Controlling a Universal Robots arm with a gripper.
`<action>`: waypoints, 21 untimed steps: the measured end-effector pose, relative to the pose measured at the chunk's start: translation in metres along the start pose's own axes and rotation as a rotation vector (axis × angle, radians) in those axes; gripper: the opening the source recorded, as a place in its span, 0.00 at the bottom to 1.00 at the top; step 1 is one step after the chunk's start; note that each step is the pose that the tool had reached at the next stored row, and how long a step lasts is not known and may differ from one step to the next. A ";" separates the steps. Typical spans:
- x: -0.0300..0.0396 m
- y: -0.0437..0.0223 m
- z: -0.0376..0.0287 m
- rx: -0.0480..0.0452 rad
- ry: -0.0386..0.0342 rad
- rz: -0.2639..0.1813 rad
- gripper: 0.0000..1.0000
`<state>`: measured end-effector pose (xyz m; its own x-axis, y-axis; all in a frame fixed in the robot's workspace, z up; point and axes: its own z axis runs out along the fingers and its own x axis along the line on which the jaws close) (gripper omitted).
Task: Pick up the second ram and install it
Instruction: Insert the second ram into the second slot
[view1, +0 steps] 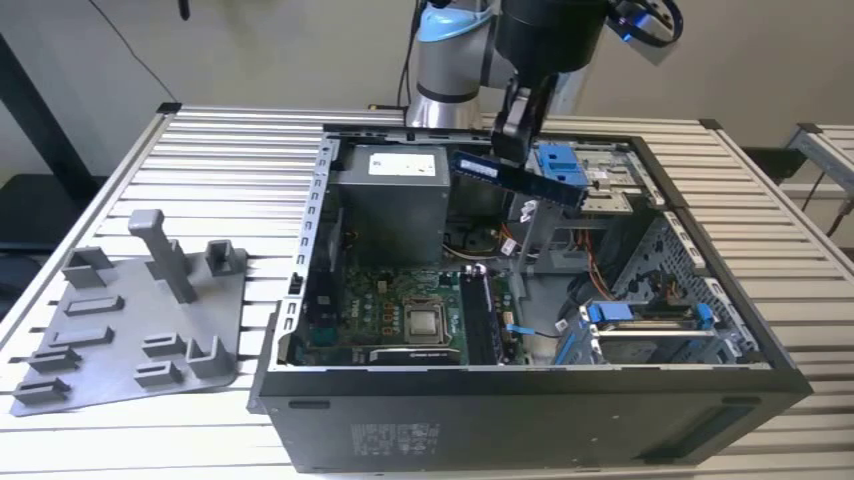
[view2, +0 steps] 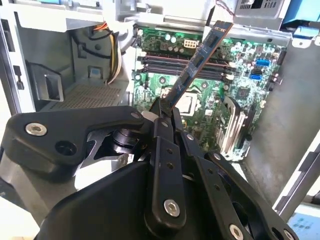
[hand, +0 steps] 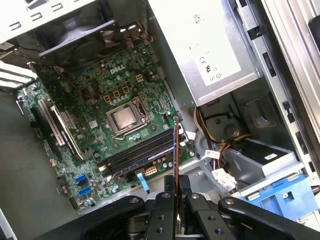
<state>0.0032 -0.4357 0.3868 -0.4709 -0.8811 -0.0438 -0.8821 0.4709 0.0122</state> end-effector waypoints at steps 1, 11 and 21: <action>0.0000 0.0000 0.0001 0.0008 -0.0003 0.018 0.14; 0.0000 0.0000 0.0002 0.0063 -0.0020 0.147 0.14; 0.0000 0.0000 0.0003 0.0102 -0.0038 0.242 0.14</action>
<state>0.0033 -0.4356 0.3865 -0.6685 -0.7424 -0.0446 -0.7435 0.6687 0.0127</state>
